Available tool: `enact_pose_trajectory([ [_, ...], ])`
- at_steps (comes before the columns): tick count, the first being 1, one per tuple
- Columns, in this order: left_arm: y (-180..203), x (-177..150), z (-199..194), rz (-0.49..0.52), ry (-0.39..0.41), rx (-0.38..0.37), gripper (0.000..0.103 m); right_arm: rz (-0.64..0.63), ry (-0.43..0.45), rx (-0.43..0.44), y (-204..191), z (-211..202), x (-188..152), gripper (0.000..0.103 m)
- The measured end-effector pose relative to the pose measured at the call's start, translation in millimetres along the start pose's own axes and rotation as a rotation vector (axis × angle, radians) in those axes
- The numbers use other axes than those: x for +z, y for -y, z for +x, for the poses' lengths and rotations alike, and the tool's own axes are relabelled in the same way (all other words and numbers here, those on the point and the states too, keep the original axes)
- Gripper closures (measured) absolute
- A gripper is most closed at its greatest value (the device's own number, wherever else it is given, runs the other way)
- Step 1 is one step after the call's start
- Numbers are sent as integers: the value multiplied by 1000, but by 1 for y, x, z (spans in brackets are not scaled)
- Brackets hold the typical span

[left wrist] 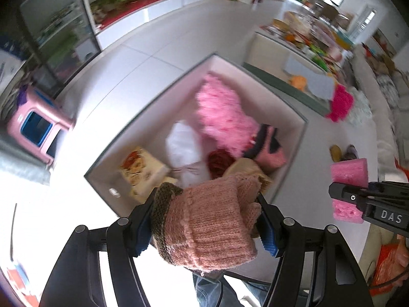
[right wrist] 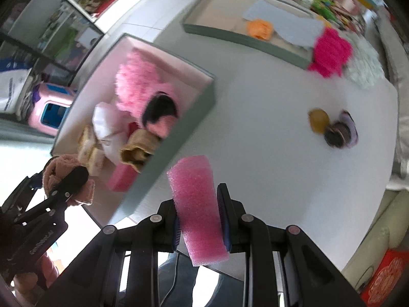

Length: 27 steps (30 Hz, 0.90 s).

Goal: Organize soft objects
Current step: 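Carry the glove with the left gripper while the right carries the sponge to the box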

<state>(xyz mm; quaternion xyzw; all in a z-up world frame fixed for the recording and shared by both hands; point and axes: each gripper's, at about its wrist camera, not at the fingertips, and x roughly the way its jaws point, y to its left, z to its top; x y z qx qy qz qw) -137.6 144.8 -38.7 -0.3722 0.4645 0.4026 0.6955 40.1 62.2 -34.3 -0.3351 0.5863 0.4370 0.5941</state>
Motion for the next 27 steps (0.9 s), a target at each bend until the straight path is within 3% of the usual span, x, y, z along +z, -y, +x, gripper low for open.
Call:
enact_pose_trajectory([
  [15, -42, 3, 4, -133, 3, 56, 34, -214, 26, 14, -96, -3, 40, 76],
  [27, -47, 1, 13, -151, -22, 70, 34, -259, 6, 4, -117, 6, 54, 76],
])
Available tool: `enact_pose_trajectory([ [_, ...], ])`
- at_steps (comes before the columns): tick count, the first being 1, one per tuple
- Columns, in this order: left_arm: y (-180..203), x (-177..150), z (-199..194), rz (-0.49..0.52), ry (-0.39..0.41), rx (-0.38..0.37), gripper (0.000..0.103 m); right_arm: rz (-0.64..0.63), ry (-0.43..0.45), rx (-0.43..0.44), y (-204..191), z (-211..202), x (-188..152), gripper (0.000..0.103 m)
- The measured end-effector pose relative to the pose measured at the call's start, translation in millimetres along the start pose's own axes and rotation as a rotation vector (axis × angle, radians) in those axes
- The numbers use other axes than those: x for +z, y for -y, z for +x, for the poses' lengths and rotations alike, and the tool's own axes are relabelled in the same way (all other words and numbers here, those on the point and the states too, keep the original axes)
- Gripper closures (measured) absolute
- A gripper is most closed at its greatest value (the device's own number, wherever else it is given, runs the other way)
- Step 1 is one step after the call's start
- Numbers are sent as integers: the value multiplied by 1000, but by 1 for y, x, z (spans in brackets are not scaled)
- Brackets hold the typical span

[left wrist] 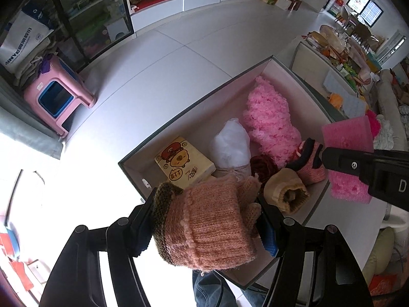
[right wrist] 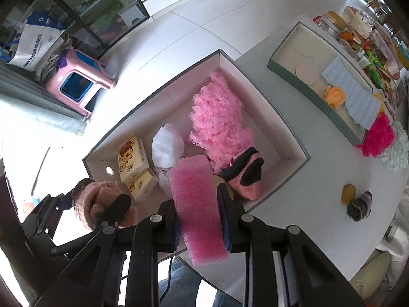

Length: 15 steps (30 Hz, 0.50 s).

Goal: Organize soft objects
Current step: 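Carry the glove with the left gripper while the right carries the sponge to the box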

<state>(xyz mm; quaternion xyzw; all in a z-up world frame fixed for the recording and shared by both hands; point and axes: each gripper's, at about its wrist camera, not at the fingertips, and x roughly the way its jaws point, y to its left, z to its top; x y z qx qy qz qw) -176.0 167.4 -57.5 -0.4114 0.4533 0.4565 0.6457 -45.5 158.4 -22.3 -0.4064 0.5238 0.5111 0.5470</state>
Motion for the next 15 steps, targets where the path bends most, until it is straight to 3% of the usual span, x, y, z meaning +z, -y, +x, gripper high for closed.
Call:
enact_pose_trajectory([
  [15, 3, 4, 7, 7, -13, 7, 34, -6, -12, -6, -2, 6, 5, 76],
])
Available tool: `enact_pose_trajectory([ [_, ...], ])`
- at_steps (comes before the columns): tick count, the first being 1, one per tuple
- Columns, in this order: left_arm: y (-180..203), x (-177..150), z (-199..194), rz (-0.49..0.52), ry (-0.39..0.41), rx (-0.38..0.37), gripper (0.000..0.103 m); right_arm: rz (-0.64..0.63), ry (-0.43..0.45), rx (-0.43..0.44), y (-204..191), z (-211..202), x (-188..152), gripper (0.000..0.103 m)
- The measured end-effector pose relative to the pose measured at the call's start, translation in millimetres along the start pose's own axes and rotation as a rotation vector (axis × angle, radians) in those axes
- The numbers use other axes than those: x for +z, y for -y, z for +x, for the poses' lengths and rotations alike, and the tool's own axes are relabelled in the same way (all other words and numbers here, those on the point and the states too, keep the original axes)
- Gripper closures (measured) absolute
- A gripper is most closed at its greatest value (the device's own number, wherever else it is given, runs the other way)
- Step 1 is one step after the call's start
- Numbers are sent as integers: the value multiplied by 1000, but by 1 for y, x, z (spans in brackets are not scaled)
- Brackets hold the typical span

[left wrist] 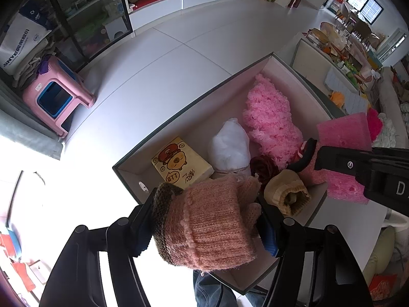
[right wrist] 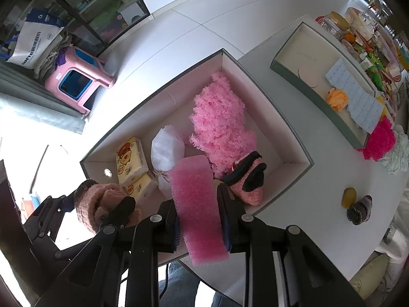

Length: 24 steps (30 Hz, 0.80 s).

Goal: Organize soft objects
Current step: 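Carry the glove with the left gripper while the right carries the sponge to the box, then lower the glove and sponge into the white box and open both grippers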

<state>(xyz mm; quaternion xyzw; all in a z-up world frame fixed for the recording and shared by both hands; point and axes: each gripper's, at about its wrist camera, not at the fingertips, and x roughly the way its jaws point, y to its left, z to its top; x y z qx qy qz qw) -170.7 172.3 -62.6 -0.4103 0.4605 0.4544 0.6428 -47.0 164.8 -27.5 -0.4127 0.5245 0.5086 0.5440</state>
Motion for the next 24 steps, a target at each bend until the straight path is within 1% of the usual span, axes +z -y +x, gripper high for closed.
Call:
enact_pose_trajectory([
  [19, 3, 4, 13, 3, -32, 3, 34, 2, -26, 1, -3, 13, 8, 76],
  [24, 5, 5, 12, 5, -26, 0, 32, 3, -21, 5, -3, 15, 10, 76],
])
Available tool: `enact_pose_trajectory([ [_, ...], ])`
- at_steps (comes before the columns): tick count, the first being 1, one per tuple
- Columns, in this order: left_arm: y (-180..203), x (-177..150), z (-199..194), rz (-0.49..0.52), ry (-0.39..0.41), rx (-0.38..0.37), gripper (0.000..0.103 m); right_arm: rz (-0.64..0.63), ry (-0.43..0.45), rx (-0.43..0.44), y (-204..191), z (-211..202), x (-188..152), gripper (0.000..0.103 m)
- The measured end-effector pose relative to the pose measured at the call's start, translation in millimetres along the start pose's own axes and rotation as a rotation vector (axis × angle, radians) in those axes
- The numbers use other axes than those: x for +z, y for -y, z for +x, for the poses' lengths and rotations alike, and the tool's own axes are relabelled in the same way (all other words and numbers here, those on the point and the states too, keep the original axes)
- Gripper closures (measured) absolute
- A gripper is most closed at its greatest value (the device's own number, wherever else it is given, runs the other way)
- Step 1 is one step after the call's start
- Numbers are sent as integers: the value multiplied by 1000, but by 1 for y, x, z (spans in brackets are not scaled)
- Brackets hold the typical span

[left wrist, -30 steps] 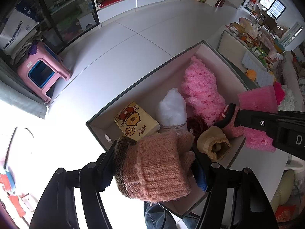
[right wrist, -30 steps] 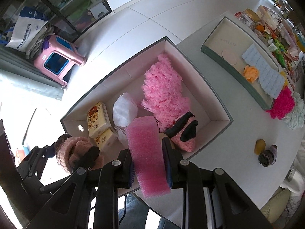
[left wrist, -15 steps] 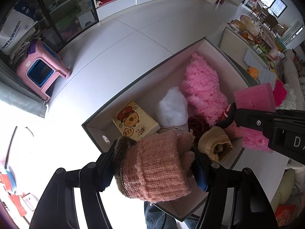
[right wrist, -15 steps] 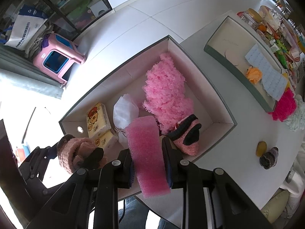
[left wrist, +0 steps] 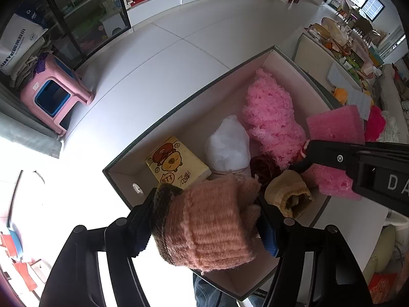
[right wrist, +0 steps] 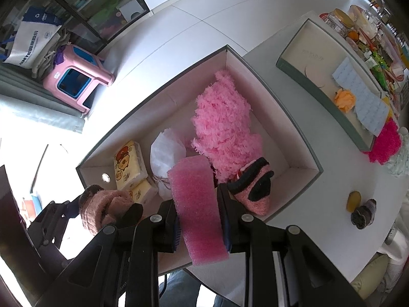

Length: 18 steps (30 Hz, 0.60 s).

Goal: Organize soft objects
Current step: 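Lower the glove and sponge into the white box and open both grippers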

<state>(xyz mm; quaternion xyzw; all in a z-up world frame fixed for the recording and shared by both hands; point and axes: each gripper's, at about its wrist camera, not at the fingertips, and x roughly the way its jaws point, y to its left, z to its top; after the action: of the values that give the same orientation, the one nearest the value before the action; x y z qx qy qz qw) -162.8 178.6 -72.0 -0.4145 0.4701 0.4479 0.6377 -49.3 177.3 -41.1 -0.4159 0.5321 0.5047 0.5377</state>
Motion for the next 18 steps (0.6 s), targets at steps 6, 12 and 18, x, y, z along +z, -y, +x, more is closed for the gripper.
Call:
enact_pose_trajectory([
  [6, 0, 2, -3, -18, 2, -26, 9, 15, 15, -2, 5, -2, 0, 22],
  [12, 13, 4, -1, 6, -32, -16, 1, 80, 32, 7, 26, -8, -6, 17],
  [18, 56, 2, -2, 124, -53, -1, 1, 203, 38, 11, 72, -12, -33, 14],
])
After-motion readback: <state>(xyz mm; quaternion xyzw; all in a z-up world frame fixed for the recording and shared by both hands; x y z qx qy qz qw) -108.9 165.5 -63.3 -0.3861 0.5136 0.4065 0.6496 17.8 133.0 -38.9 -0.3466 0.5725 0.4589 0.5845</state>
